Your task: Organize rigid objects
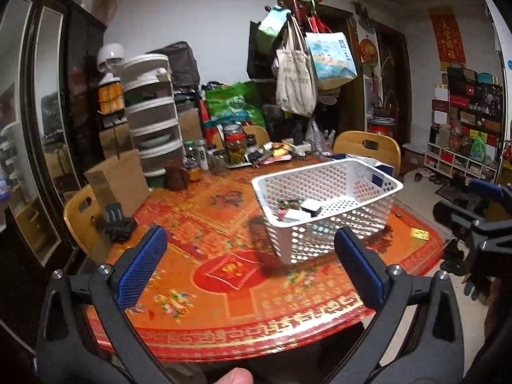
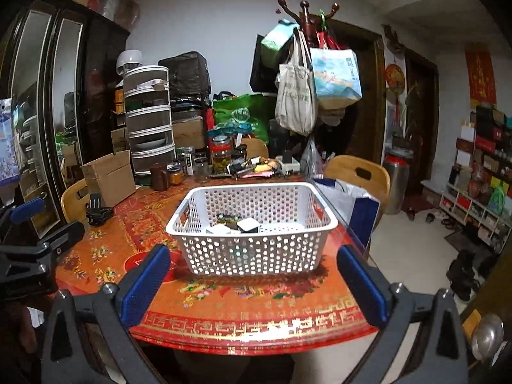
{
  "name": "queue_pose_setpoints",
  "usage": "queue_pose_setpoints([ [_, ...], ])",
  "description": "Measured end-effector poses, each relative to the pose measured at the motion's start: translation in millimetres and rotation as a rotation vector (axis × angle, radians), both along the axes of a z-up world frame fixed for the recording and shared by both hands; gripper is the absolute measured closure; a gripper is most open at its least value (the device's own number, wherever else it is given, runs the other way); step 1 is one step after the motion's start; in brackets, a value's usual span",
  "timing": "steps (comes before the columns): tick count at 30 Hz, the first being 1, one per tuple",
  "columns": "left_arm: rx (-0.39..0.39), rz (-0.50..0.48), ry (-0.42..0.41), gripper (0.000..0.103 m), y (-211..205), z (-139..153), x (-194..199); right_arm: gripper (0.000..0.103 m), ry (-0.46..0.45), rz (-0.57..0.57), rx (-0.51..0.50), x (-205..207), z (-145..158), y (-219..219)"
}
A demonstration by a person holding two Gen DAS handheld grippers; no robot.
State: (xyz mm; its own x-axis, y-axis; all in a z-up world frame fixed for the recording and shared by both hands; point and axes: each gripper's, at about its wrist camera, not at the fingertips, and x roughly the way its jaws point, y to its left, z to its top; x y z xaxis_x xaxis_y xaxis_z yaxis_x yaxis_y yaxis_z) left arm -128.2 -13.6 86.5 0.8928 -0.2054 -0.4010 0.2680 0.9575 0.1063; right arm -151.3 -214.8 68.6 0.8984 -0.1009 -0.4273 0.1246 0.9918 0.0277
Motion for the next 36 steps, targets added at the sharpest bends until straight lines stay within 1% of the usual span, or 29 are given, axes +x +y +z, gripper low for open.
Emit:
queue_pose_setpoints([
  [2,0.009,-0.026,0.032,0.0,-9,-5,5,0.0,0.021,0.01,0.0,5,-5,-1],
  [6,0.071,-0.043,0.109,0.0,-32,-30,24,0.0,0.081,0.021,-0.01,22,-19,-2],
  [9,0.072,-0.046,0.14,0.0,-38,-39,34,0.0,0.095,0.022,0.004,26,-25,-6],
  [11,0.058,-0.043,0.159,0.0,-35,-42,40,0.0,0.1,0.018,0.003,28,-28,-8],
  [17,0.019,-0.019,0.153,0.0,-27,-36,45,0.0,0.109,0.004,0.005,31,-31,-15],
  [25,-0.008,0.015,0.159,0.0,-20,-33,52,0.0,0.113,0.009,-0.008,31,-31,-13],
  [36,-0.001,0.012,0.158,0.0,-20,-35,52,0.0,0.112,0.005,-0.001,30,-33,-16],
])
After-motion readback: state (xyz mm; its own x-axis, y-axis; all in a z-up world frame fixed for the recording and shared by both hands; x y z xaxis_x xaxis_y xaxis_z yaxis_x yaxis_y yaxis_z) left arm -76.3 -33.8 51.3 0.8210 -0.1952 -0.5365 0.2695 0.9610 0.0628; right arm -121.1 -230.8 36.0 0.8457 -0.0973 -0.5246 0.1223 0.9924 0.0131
